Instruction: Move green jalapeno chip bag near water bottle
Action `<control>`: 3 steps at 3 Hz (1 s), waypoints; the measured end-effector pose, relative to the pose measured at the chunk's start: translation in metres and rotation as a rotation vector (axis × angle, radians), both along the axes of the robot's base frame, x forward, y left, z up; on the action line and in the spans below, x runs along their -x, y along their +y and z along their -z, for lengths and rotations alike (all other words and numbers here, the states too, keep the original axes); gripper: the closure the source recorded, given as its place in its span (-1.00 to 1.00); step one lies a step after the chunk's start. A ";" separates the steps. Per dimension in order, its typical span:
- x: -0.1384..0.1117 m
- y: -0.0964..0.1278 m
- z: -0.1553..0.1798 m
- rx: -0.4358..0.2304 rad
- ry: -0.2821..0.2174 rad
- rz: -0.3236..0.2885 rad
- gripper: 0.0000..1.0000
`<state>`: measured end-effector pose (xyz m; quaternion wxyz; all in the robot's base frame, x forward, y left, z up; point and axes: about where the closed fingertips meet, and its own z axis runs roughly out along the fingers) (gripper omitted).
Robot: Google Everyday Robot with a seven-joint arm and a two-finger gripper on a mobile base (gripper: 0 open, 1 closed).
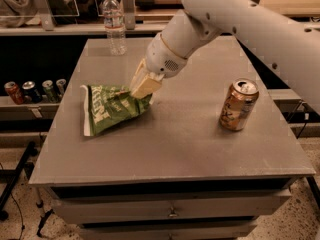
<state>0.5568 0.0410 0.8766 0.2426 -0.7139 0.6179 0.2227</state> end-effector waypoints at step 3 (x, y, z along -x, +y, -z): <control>-0.066 -0.041 -0.037 0.036 -0.111 0.182 1.00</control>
Offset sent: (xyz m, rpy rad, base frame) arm 0.0622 -0.0577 0.0529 -0.0583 -0.1554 -0.2260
